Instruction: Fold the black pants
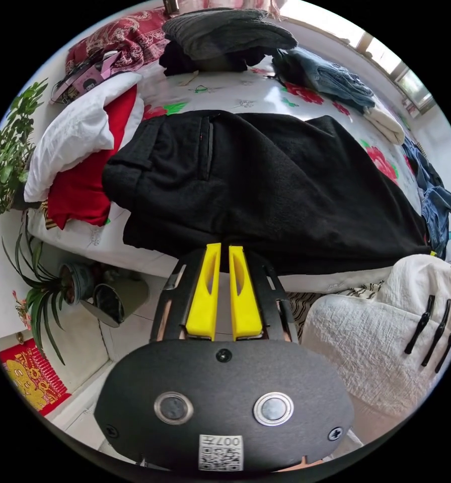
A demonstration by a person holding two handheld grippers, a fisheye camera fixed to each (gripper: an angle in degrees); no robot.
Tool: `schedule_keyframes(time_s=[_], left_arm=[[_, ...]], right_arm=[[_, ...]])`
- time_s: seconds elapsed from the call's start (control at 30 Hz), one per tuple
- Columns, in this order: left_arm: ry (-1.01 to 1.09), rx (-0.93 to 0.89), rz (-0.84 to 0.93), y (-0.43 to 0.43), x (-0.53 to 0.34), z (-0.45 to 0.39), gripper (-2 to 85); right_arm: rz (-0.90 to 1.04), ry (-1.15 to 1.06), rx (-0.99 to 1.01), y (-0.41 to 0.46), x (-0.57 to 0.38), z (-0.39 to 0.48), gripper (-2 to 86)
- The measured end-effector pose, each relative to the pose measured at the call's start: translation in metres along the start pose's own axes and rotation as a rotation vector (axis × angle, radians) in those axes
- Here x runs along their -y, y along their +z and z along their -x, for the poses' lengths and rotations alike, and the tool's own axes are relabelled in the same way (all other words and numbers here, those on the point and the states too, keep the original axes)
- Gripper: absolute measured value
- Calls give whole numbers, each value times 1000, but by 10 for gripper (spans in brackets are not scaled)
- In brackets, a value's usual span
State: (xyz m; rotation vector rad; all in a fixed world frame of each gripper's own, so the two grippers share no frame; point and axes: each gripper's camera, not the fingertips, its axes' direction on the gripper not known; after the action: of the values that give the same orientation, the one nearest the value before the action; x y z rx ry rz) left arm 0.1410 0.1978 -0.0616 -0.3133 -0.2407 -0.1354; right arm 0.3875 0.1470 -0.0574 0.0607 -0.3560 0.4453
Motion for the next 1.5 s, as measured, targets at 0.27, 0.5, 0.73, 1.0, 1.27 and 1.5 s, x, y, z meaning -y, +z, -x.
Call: schedule_keyframes(time_s=[0.27,0.5,0.73,1.0,1.27,1.5], left_arm=[[-82,-1,-45,-27,-32,10,-9],[-302,-136,-91,-25,-43,32,-6],[-411,-203,-95,-24,-47,42,-5],[-520,-243,-132,-22,-74,56,6],[-653,-294,-269,-33,-104,84,56],[-801,-415,-425,-29,-108,139,89]], right_arm=[[44,-106,329,-41,26,-8,69],[-21,10,-32,17,71,-22,75],[-4,-26,-168,57,101,16,20],[-3,-58,-477,66,160,49,3],[13,-28,-309,64,124,49,44],[37,110,-145,60,59,51,91]])
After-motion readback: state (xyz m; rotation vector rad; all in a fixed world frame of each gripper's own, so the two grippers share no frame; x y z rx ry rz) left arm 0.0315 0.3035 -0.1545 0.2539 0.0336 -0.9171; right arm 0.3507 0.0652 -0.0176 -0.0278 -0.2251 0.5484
